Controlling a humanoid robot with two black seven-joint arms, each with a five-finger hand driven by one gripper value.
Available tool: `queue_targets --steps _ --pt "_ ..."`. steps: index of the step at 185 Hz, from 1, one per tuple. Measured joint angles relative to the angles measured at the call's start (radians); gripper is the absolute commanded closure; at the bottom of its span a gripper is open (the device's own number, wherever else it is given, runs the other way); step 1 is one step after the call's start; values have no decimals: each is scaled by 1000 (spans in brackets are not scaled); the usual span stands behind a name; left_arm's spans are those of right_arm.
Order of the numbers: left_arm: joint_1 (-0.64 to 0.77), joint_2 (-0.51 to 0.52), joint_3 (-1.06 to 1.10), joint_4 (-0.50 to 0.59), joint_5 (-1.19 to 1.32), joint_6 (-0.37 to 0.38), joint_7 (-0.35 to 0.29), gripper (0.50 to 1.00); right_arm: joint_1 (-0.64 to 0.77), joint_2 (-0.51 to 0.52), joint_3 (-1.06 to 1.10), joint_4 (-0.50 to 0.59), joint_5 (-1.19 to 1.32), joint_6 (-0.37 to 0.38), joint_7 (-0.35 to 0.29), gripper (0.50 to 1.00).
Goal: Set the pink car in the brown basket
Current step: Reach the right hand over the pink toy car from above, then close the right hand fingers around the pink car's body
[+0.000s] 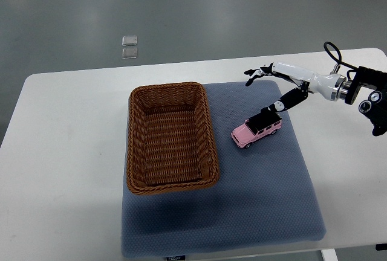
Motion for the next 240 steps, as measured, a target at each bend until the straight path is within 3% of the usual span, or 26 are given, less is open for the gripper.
queue_targets --steps 44,130,148,185,207,211,213,240 --pt "0 0 0 0 0 1 1 500 6 -29 -145 38 -36 -128 0 595" --pt "0 0 1 0 0 1 2 500 4 -41 -214 65 -72 -156 0 609" --pt "0 0 1 0 0 1 2 500 2 -41 -228 56 -73 -177 0 644" --pt "0 0 1 0 0 1 2 500 1 -40 -239 49 -73 -187 0 767" --pt "0 0 1 0 0 1 2 500 2 -40 -239 35 -73 -192 0 920" --pt "0 0 1 0 0 1 2 500 2 -40 -239 33 -73 -195 0 957" --pt "0 0 1 0 0 1 2 500 2 -40 -239 32 -73 -196 0 1000" --pt "1 0 0 0 0 1 2 500 2 -34 -239 18 -73 -226 0 1000"
